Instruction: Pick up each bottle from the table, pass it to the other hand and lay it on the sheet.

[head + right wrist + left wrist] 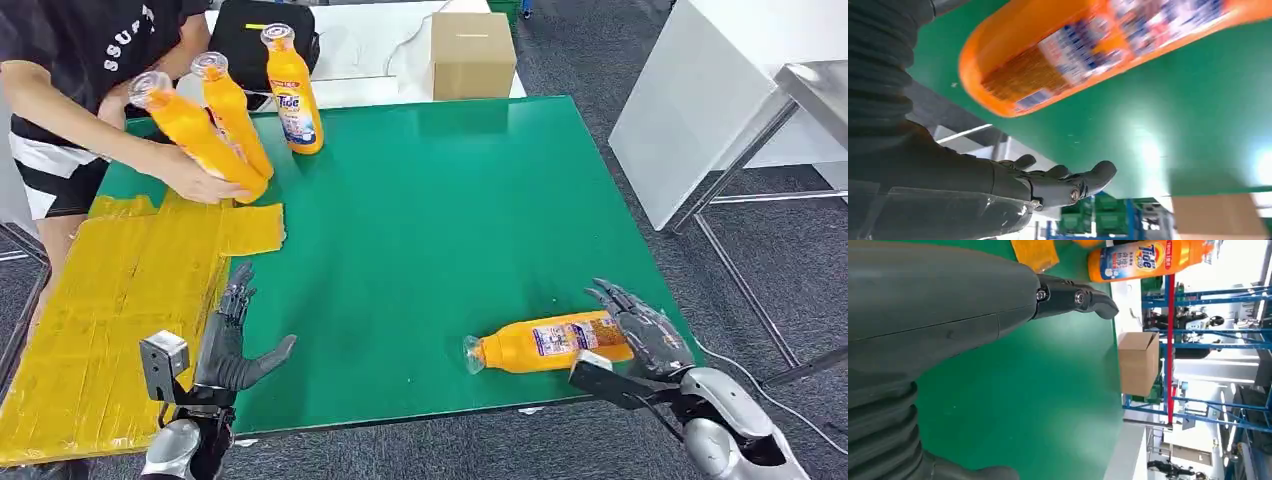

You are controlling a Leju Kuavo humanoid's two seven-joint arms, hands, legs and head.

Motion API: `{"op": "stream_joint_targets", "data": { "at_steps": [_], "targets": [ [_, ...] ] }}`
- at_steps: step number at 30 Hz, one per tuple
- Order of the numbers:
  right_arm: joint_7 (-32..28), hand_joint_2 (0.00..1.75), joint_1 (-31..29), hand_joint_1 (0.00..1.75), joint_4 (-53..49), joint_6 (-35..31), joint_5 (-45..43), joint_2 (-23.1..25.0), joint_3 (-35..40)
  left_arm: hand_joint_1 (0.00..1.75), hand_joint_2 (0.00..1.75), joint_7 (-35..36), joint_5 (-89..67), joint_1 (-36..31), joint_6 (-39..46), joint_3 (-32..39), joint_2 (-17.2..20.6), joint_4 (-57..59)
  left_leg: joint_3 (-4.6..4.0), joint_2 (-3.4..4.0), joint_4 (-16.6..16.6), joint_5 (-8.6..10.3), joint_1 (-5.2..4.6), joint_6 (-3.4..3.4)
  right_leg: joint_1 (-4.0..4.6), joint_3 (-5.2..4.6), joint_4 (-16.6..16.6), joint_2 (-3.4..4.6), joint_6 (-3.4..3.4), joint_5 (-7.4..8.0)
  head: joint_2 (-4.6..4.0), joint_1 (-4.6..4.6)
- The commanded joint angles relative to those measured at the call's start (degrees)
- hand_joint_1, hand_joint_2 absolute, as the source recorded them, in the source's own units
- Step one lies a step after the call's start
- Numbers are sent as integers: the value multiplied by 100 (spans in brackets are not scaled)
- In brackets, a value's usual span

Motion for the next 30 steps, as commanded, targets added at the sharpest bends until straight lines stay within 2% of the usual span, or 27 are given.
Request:
{"op": "stream_joint_targets", "data": {
  "at_steps": [1,9,17,18,23,30],
  "targets": [
    [103,175,-432,0,1177,-177,495,328,-78,0,175,-5,98,-220,33,-101,-112,553,43,8,-9,-11,6,-6,9,46,-18,-2,-10,-5,0,0],
    [211,175,-940,0,1921,-319,1160,543,384,0,175,-79,-175,-288,159,-339,-106,466,34,14,-9,-6,5,-6,7,32,-14,6,-10,1,0,-2],
    [244,175,-1140,0,2215,-258,1347,614,614,0,175,-74,-190,-302,125,-388,-85,417,28,12,-5,-7,5,-5,7,28,-11,6,-7,-2,0,0],
    [238,175,-1219,0,2339,-259,1378,693,679,0,175,-74,-192,-303,123,-391,-81,399,47,20,-6,-15,5,-7,9,47,-13,10,-11,-7,0,-2],
    [227,175,-1534,0,2818,-358,1487,984,971,0,175,-79,-291,-389,156,-439,-74,449,39,20,-6,-10,8,-8,10,38,-12,12,-12,-1,0,0],
    [169,175,-1978,0,3544,-215,1651,1077,1574,0,175,-80,-303,-544,160,-447,-132,663,59,31,-9,-7,8,-8,13,52,-15,12,-13,2,0,0]
  ]
}}
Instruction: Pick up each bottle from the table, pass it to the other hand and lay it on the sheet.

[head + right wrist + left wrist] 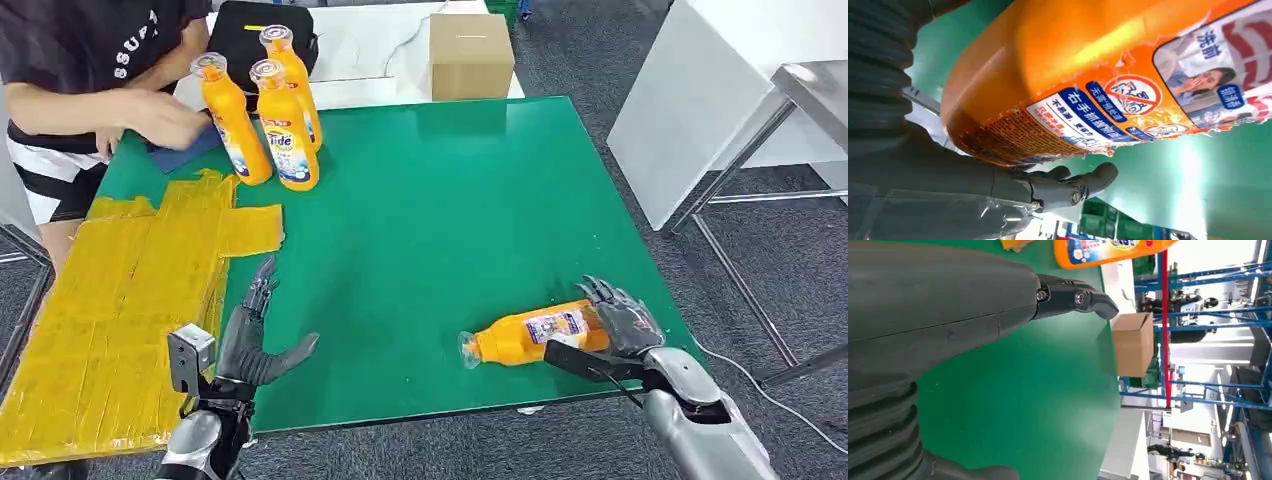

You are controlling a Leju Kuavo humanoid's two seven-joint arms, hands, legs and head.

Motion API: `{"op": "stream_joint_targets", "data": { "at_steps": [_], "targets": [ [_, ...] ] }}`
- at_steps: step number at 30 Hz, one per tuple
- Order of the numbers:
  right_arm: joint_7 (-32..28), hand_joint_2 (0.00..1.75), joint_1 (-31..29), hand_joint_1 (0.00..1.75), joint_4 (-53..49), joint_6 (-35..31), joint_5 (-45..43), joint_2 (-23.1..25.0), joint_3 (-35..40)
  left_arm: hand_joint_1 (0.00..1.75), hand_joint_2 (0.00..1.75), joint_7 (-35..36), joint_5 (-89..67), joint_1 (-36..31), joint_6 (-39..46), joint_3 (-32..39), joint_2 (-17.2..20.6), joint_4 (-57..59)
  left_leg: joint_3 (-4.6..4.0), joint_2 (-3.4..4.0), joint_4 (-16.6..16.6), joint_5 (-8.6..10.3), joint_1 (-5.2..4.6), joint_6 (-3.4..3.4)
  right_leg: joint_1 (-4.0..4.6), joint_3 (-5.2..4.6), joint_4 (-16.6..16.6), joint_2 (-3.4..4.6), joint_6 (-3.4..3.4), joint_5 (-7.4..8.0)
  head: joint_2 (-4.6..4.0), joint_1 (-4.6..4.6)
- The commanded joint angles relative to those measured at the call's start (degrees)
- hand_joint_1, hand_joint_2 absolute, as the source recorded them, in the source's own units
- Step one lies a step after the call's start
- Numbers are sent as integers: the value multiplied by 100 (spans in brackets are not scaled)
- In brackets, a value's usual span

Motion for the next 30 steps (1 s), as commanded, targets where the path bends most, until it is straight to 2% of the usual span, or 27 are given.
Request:
{"op": "stream_joint_targets", "data": {
  "at_steps": [1,14,15,16,17,18,23,26,30],
  "targets": [
    [-41,175,-709,0,1440,129,187,409,973,0,175,9,-7,-344,27,-52,-20,553,38,14,-9,-5,7,-6,9,37,-14,6,-10,1,0,0],
    [-54,175,-866,0,1653,130,248,423,1135,0,175,20,58,-389,15,-22,-45,639,84,11,-5,-12,9,0,13,69,-14,19,-17,8,0,2],
    [-46,175,-887,9,1679,142,266,403,1179,0,175,19,76,-390,15,-16,-50,637,88,10,-8,-11,9,-2,14,72,-17,16,-21,9,0,0],
    [-45,175,-907,56,1704,170,271,373,1216,0,175,17,93,-396,14,-11,-49,639,88,11,-10,-10,9,-3,15,73,-19,13,-23,10,0,2],
    [-45,175,-929,129,1729,192,268,345,1255,0,175,15,110,-399,10,-9,-49,639,88,13,-8,-12,8,-1,14,72,-17,18,-21,8,0,0],
    [-47,175,-954,150,1751,235,312,269,1334,0,175,14,137,-399,-2,0,-46,636,88,14,-11,-10,9,-4,16,72,-20,14,-26,10,0,2],
    [-58,175,-1118,175,1978,436,338,94,1607,0,175,7,195,-438,-18,-1,-42,695,89,13,-7,-10,6,1,12,69,-15,16,-23,7,0,0],
    [-77,175,-1154,175,1970,375,315,103,1679,0,175,-3,220,-440,-22,-9,-43,695,100,7,-9,-8,7,4,13,38,-23,8,-23,4,0,2],
    [-73,175,-1155,175,1943,342,306,123,1683,0,175,-4,222,-436,-19,-11,-45,684,109,10,-12,-7,6,16,11,68,-25,19,-9,6,0,2]
  ]
}}
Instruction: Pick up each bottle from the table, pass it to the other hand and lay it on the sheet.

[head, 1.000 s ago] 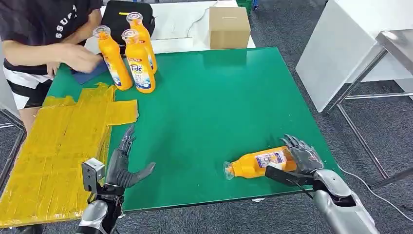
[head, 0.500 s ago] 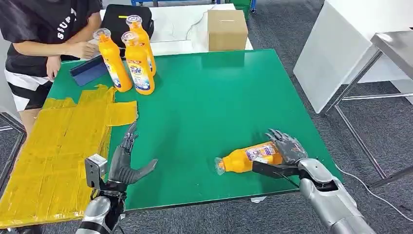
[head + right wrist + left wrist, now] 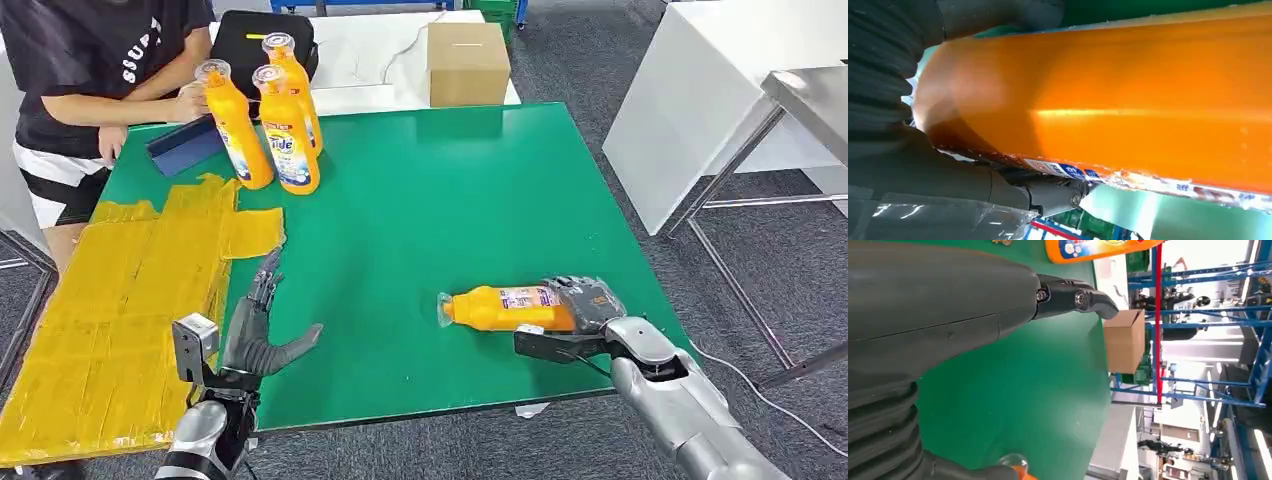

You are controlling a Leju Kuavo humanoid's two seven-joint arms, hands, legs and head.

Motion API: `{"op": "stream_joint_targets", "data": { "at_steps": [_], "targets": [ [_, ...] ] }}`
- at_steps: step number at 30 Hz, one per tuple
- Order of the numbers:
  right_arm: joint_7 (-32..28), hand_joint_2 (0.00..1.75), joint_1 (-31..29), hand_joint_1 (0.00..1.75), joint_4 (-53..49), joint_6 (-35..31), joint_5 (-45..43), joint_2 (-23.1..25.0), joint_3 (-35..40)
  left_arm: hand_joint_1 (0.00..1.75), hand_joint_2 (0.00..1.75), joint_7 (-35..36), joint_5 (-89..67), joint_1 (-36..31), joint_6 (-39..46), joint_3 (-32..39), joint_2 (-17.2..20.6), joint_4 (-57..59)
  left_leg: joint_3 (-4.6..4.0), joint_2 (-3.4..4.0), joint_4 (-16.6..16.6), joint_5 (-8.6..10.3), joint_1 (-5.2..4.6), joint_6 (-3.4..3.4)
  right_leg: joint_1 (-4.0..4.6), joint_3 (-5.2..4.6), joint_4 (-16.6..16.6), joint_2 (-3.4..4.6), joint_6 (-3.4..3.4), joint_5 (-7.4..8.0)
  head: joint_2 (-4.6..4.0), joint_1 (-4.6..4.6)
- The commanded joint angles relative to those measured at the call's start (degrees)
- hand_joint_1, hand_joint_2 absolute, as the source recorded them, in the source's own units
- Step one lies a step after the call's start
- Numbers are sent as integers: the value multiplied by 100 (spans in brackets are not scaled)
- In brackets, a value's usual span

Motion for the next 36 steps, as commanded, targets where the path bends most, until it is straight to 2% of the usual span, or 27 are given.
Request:
{"op": "stream_joint_targets", "data": {
  "at_steps": [1,4,11,14,17,20,22,24,26,28,29,32,36],
  "targets": [
    [-9,175,67,175,582,62,-16,23,439,0,175,-2,23,-199,-2,24,1,378,11,-20,-12,0,6,-7,7,26,-17,-30,-9,-3,0,2],
    [-9,175,67,175,582,62,-16,23,439,0,175,-2,23,-199,-2,24,1,378,16,-19,-9,-2,6,-7,6,62,-15,-28,-6,-4,0,2],
    [-9,175,67,175,582,62,-16,23,439,0,175,-2,23,-199,-2,24,1,378,11,-20,-7,-5,7,-10,8,56,-15,-29,-2,-7,0,2],
    [79,175,89,175,501,-341,-18,150,288,0,175,4,21,-184,3,6,6,316,10,-17,-6,-5,6,-8,6,53,-13,-23,0,-7,0,2],
    [29,175,232,175,284,-848,-225,522,-162,0,175,55,-34,-181,-32,-76,48,221,9,-9,-4,-7,6,-8,6,51,-11,-13,1,-5,0,2],
    [56,175,232,175,254,-853,-210,557,-155,0,175,64,-40,-186,-34,-82,50,206,3,-4,-6,-7,7,-12,7,45,-10,-10,-4,-3,0,2],
    [-251,175,372,175,70,-1155,-773,875,-686,0,175,111,-66,-181,-177,-197,128,152,-3,-5,-4,-8,5,-12,5,39,-6,-6,-3,-3,0,0],
    [-823,175,469,175,-169,-1131,-1804,1364,-1253,0,175,184,-165,-226,-492,-448,275,128,-2,0,-5,-9,8,-14,8,36,-7,-4,-6,-2,0,0],
    [-1008,175,423,175,-270,-1220,-2199,1695,-1443,0,175,259,-264,-345,-683,-676,348,138,-2,-2,-5,-10,7,-17,9,35,-5,-8,-10,-5,0,0],
    [-1190,175,339,175,-247,-1201,-2501,1908,-1520,0,175,329,-124,-481,-941,-816,347,174,-6,14,-2,-14,11,-23,14,27,1,8,-15,-5,0,-2],
    [-1380,175,281,175,-218,-1213,-2832,2098,-1623,0,175,465,70,-630,-1239,-980,384,267,-24,-3,-2,-5,5,-13,7,16,2,0,-3,-1,0,0],
    [-1741,175,163,175,-109,-884,-3659,2479,-1767,0,175,594,202,-1064,-1344,-1291,391,518,-41,-7,5,-1,11,-22,11,-2,13,-9,-9,-7,0,-2],
    [-2011,175,200,175,-122,-497,-4155,2780,-1535,0,175,661,711,-1433,-1523,-1321,291,718,-54,-15,2,5,12,-23,10,-8,9,-19,-4,-8,0,-2]
  ]
}}
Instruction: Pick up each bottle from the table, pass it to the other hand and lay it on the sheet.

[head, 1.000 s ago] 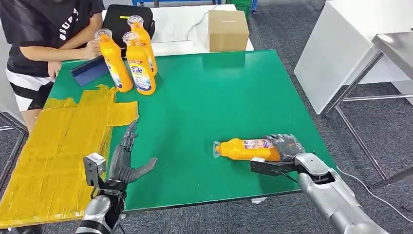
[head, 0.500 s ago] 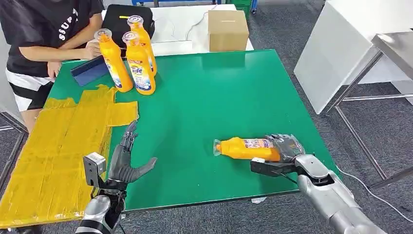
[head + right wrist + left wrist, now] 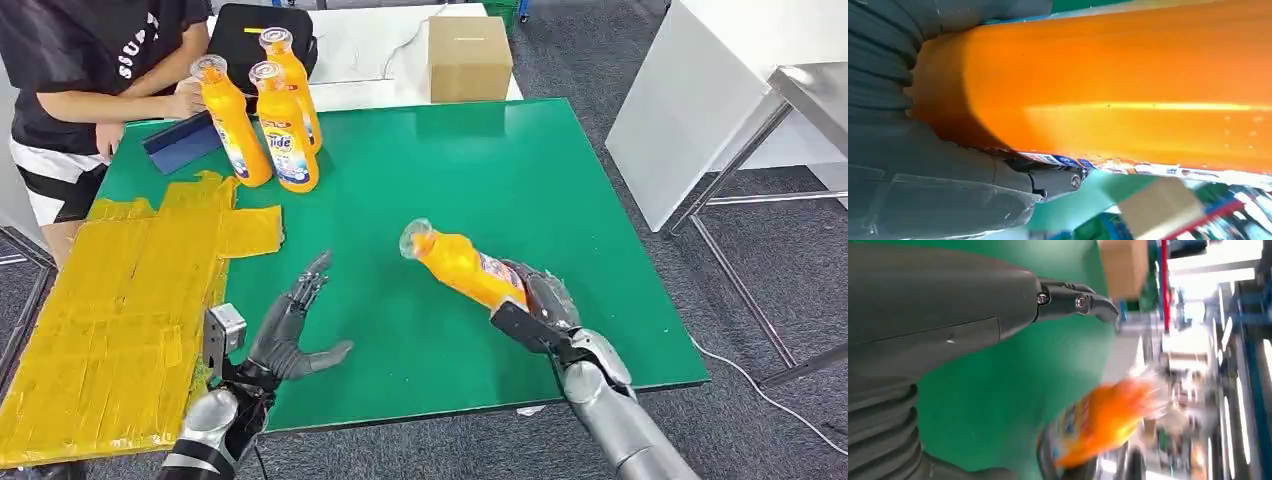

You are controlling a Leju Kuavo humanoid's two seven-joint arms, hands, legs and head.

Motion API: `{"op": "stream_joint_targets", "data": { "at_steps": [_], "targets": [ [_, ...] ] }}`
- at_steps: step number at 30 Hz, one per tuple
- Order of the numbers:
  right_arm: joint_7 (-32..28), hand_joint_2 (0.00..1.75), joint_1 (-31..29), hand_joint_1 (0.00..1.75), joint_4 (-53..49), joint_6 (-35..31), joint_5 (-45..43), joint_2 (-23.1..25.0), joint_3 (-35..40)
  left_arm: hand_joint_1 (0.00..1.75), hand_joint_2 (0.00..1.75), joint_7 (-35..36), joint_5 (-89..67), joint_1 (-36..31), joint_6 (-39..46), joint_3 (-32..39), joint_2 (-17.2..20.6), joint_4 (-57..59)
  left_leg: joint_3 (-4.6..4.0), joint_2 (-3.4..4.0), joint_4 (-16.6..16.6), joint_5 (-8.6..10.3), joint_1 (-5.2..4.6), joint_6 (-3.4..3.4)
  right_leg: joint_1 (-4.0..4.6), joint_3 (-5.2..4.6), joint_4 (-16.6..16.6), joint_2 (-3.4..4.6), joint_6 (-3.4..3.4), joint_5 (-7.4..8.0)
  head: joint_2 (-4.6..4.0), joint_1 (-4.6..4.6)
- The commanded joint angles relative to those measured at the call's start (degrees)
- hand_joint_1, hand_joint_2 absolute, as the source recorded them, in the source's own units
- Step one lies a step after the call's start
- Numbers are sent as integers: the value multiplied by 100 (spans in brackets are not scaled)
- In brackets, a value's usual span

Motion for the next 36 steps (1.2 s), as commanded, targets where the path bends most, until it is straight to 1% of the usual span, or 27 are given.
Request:
{"op": "stream_joint_targets", "data": {
  "at_steps": [1,2,3,4,5,7,8,9,12,18,23,26,27,28,31,36],
  "targets": [
    [-504,175,-211,175,172,780,-1232,1237,-318,0,175,300,909,-1132,-356,-598,157,769,15,-3,5,-10,4,-11,7,16,6,-17,-15,-11,0,2],
    [-552,175,-229,175,195,937,-1426,1297,-266,0,175,370,1126,-1216,-367,-539,153,844,4,10,1,-4,4,-9,5,4,3,-4,-11,-3,0,-2],
    [-627,175,-248,175,222,1329,-1826,1394,-252,0,175,496,1405,-1307,-472,-493,129,985,12,5,0,-7,2,-9,3,12,3,-11,-12,-7,0,-2],
    [-631,175,-274,175,242,1420,-1954,1441,-205,0,175,525,1488,-1385,-485,-521,138,1070,15,17,4,-13,3,-11,6,14,5,-2,-15,-9,0,0],
    [-638,175,-294,175,265,1566,-2223,1482,-177,0,175,527,1596,-1454,-527,-597,137,1168,0,8,-1,-2,1,-8,3,-1,3,-8,-9,-2,0,0],
    [-758,175,-330,175,314,1700,-2418,1500,-42,0,175,523,1664,-1561,-535,-751,128,1286,-3,-4,-1,0,1,-7,2,0,2,-19,-8,-4,0,0],
    [-800,175,-341,175,340,1900,-2623,1539,-16,0,175,537,1716,-1610,-563,-824,122,1333,2,-6,0,-2,2,-8,4,5,3,-23,-10,-7,0,0],
    [-807,175,-345,175,355,1925,-2652,1576,10,0,175,539,1738,-1644,-575,-841,104,1332,10,-5,2,-8,2,-10,5,14,4,-25,-14,-10,0,-2],
    [-828,175,-445,175,524,1954,-2740,1657,184,0,175,564,1908,-1790,-589,-948,114,1343,-8,-2,2,-2,1,-5,2,-4,2,-16,-6,-3,0,0],
    [-843,175,-488,175,610,2005,-2777,1649,227,0,175,575,1959,-1807,-589,-979,128,1341,-2,-4,-1,-4,0,-7,2,2,1,-19,-9,-6,0,0],
    [-859,175,-579,175,1029,2125,-2738,1873,573,0,175,704,2342,-2010,-622,-896,45,1509,4,2,4,-9,3,-9,6,7,4,-16,-13,-9,0,0],
    [-940,175,-647,175,1324,2030,-2731,1981,807,0,175,766,2556,-2089,-574,-918,20,1659,-4,4,-1,-3,2,-8,4,-3,1,-14,-10,-4,0,-2],
    [-960,175,-658,175,1352,1997,-2704,1992,877,0,175,775,2608,-2089,-569,-932,9,1698,9,2,-2,-7,4,-11,6,10,0,-20,-14,-9,0,0],
    [-971,175,-662,175,1354,1977,-2680,1997,907,0,175,780,2626,-2088,-563,-938,3,1719,-1,-1,-1,-3,1,-8,3,0,1,-19,-9,-6,0,0],
    [-975,175,-669,175,1347,1692,-2467,2002,1052,0,175,773,2679,-2088,-536,-952,-31,1776,0,2,0,-6,3,-7,4,2,-1,-17,-8,-6,0,0],
    [-975,175,-669,175,1347,1692,-2467,2002,1052,0,175,773,2679,-2088,-536,-952,-31,1776,-6,-4,1,-3,0,-6,1,-3,2,-22,-7,-7,0,0]
  ]
}}
